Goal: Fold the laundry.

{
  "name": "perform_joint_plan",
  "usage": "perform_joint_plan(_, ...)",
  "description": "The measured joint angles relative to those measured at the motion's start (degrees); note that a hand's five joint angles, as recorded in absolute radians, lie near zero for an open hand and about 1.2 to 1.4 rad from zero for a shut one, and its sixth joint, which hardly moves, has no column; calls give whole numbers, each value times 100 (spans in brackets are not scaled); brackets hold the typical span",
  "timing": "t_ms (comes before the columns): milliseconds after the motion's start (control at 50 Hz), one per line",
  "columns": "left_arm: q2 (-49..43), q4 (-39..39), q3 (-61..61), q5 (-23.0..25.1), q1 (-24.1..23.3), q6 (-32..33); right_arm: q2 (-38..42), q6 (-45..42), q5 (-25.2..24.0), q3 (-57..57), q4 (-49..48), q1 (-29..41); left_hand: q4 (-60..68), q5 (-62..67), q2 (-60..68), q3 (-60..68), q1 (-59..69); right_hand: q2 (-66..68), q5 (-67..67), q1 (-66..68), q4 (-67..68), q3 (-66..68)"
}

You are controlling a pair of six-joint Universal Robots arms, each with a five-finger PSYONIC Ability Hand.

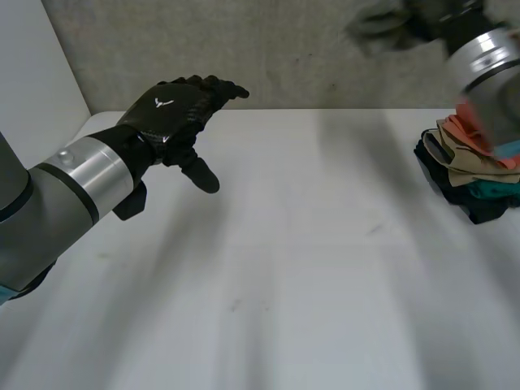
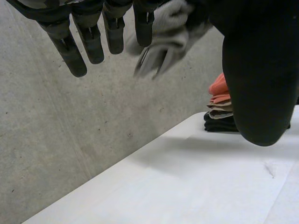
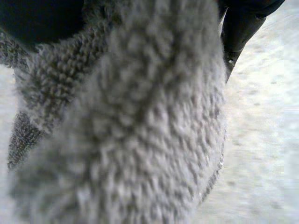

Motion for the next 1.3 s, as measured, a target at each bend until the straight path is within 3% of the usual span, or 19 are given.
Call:
perform_joint_plan(200,-14,-4,-27,0,-8,8,472,973,-1155,-389,-1341,-1622,0,1,0,0,0,24,54,0,4,4)
perform_joint_plan(320,-38,-5,-55,1,-12,8,902,1489,-1597,-85,-2075,-2190,0,0,0,0,0,24,58,0,4,4)
perform_joint_plan(580,-58,123,-193,2,-22,11,1670,1710,-2176,881,-2703,-2822,0,1,0,0,0,24,81,0,4,4)
perform_joint_plan(820,-69,177,-201,-3,-81,0,1472,1843,-2310,1402,-2869,-3162,0,1,0,0,0,24,240,0,32,4)
perform_joint_plan(840,-67,176,-203,-2,-88,-1,1447,1856,-2310,1411,-2867,-3168,0,1,0,0,0,-63,172,-79,-59,-73)
perform_joint_plan(880,-58,175,-207,6,-130,-1,1346,1901,-2307,1449,-2849,-3185,0,0,0,0,0,-1889,-1438,-1576,-1746,-1870)
perform_joint_plan(900,-52,175,-210,10,-156,-1,1282,1923,-2304,1476,-2833,-3191,0,1,0,0,0,-1889,-1548,-1661,-1861,-1870)
perform_joint_plan(920,-43,174,-215,17,-197,-1,1199,1945,-2298,1520,-2808,-3197,0,1,0,0,0,-3892,-3324,-3045,-3710,-3715)
perform_joint_plan(940,-36,172,-219,22,-228,-1,1128,1959,-2291,1566,-2780,-3201,0,1,0,0,0,-4671,-4071,-3589,-4544,-4504)
perform_joint_plan(980,-31,171,-222,24,-249,-1,1116,1961,-2289,1574,-2775,-3202,0,1,0,0,0,-4671,-4071,-3589,-4544,-4504)
perform_joint_plan(1020,-15,168,-232,32,-310,1,889,1975,-2255,1742,-2664,-3203,0,1,0,0,0,-5385,-4857,-4071,-5367,-5339)
perform_joint_plan(1180,37,161,-240,49,-354,-9,298,1930,-2220,2091,-2338,-3273,0,1,0,0,0,-5385,-4879,-4071,-5367,-5339)
perform_joint_plan(1300,68,145,-245,71,-464,-27,-265,1907,-2129,2392,-1805,-3702,0,1,0,0,-1,-5385,-4879,-4071,-5367,-5339)
